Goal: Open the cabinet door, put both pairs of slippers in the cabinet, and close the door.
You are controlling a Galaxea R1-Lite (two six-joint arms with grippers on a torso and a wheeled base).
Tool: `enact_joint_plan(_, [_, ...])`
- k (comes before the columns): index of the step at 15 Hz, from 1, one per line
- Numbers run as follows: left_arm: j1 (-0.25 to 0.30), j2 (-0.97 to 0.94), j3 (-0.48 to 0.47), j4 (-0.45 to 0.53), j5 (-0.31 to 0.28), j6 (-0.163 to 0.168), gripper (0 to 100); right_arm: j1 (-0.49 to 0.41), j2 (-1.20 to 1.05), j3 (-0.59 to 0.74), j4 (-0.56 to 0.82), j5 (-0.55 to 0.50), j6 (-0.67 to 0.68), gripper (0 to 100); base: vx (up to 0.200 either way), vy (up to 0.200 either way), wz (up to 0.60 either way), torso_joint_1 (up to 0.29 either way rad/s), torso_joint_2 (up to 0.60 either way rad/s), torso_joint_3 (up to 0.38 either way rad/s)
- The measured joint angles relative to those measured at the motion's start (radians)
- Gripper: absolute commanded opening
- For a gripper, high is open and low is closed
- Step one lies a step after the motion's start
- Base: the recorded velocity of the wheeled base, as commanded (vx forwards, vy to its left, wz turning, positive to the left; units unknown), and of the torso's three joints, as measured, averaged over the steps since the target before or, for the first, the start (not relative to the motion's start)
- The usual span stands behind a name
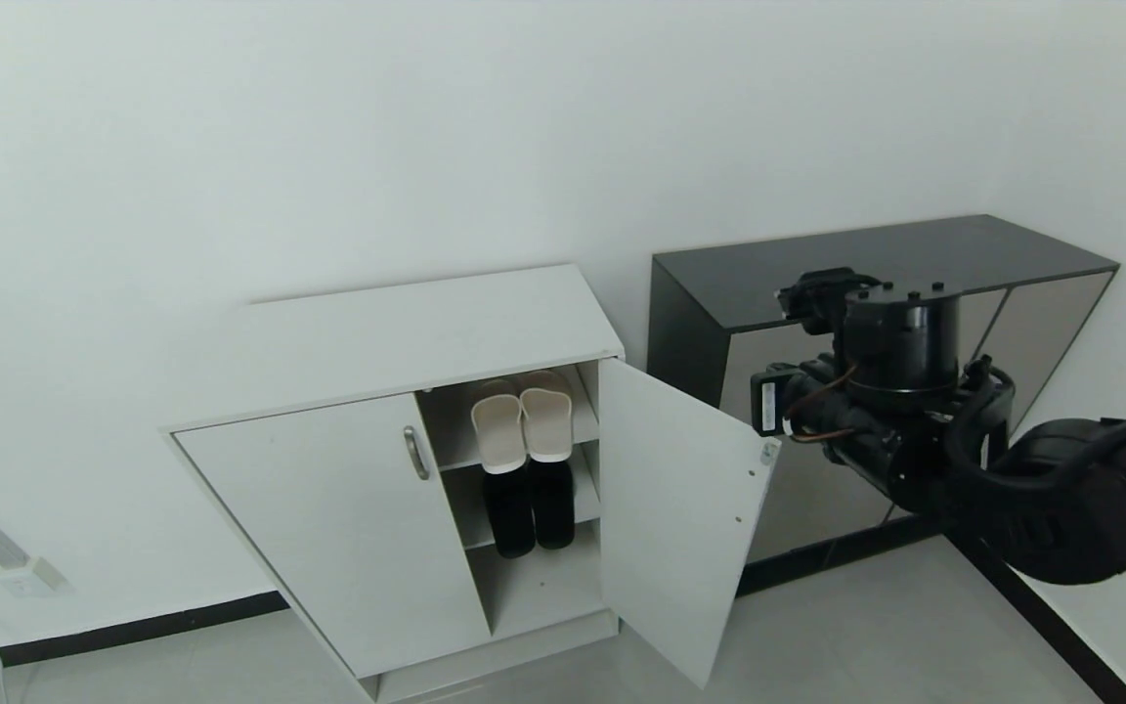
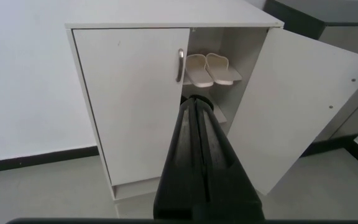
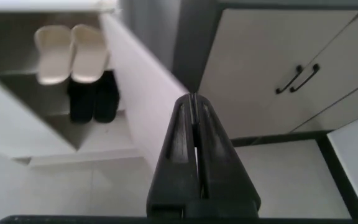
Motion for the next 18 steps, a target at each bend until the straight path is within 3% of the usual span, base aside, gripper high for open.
enact_joint_plan(5, [0.000,0.000,0.000,0.000,0.000,0.000,0,-0.130,0.108,-0.194,0.083,0.067,0.007,0,0.000,0.000,0.00,0.000,0.00,0.000])
enact_joint_plan(11, [0.000,0.000,0.000,0.000,0.000,0.000,0,-0.226,0.269,-0.409,0.177,0.137,0.034,0,0.000,0.000,0.00,0.000,0.00,0.000])
enact_joint_plan(18, [0.000,0.000,0.000,0.000,0.000,0.000,0,-0.257,0.355,-0.444,0.223,0.236,0.119,0,0.000,0.000,0.00,0.000,0.00,0.000])
